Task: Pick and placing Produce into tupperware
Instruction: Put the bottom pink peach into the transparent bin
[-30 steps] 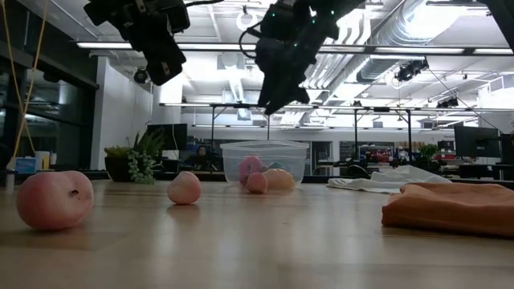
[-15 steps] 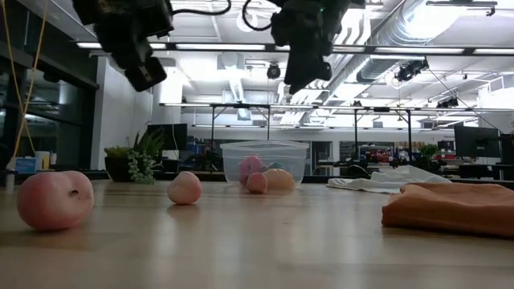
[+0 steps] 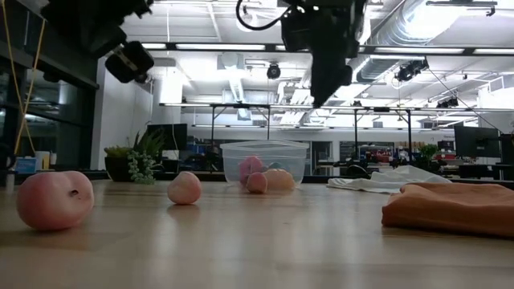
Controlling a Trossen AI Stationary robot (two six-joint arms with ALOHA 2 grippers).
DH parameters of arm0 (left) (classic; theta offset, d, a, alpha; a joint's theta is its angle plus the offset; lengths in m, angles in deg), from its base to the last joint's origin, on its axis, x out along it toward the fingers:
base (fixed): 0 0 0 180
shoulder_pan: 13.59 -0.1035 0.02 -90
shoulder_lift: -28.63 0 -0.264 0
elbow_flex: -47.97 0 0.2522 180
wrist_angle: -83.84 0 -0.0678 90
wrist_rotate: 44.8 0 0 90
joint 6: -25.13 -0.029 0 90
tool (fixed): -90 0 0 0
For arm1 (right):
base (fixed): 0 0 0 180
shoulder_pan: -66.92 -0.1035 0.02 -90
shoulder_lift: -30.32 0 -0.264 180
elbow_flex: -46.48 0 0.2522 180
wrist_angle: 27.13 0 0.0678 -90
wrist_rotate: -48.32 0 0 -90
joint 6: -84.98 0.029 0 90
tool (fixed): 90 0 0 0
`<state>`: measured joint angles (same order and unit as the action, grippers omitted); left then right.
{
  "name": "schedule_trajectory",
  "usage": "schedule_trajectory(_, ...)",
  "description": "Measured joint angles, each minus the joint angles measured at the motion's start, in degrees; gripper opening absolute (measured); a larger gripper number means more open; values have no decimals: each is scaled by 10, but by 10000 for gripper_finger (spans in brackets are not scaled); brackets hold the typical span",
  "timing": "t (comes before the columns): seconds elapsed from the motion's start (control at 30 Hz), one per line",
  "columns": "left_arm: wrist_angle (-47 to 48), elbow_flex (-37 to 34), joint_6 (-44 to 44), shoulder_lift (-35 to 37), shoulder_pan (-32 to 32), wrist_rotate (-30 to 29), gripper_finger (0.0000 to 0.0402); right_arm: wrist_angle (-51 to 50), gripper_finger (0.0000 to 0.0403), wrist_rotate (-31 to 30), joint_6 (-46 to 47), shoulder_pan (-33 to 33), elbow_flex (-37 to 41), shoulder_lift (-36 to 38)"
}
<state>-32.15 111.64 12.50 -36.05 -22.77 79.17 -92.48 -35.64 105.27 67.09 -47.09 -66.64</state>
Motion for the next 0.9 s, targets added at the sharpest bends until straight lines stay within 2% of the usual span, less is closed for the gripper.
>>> schedule_trajectory(0.27,-86,0,163,0,149,-177,103,31,144,-40,48,-61,56,38)
schedule_trajectory(0.47,-134,0,284,0,219,-252,155,133,144,-74,99,-88,140,130)
schedule_trajectory(0.73,-194,0,359,-19,309,-366,168,290,144,-66,196,-89,301,297)
schedule_trajectory(0.9,-250,0,371,-71,350,-419,168,315,144,-66,247,-100,354,370)
